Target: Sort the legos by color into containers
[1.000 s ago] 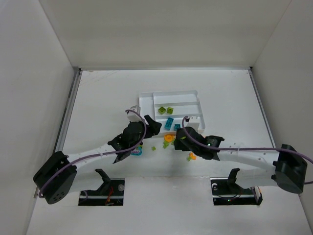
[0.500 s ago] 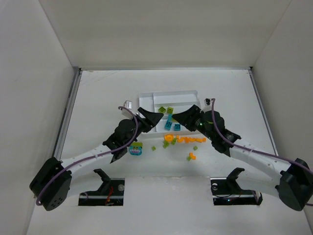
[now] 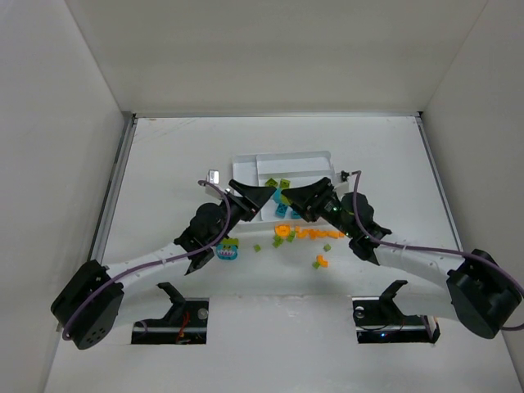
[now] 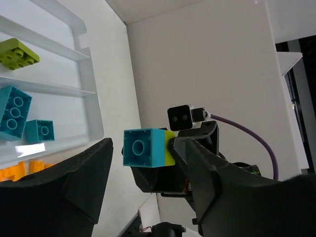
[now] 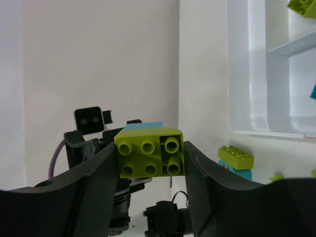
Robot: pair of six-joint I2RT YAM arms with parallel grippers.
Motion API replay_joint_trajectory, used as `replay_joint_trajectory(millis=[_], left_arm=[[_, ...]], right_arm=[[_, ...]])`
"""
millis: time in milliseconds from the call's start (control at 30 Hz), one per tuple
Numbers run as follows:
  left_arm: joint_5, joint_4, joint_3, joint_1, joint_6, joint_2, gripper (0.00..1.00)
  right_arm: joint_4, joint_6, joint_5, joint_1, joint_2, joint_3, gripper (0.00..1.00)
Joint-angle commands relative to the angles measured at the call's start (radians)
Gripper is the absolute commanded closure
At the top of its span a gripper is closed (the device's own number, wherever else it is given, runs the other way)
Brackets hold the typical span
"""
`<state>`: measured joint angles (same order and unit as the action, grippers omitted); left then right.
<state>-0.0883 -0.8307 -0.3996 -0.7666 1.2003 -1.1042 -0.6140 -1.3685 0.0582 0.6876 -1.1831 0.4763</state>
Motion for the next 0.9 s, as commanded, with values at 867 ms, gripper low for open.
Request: replay_joint_trajectory(millis=[867], left_arm=[[0.004,-0.197,-0.024,-0.024,0.045,-0.028,0.78]], right_arm=[[-0.368,-0.208,0.042,0.010,-0.151,0.001,0.63]])
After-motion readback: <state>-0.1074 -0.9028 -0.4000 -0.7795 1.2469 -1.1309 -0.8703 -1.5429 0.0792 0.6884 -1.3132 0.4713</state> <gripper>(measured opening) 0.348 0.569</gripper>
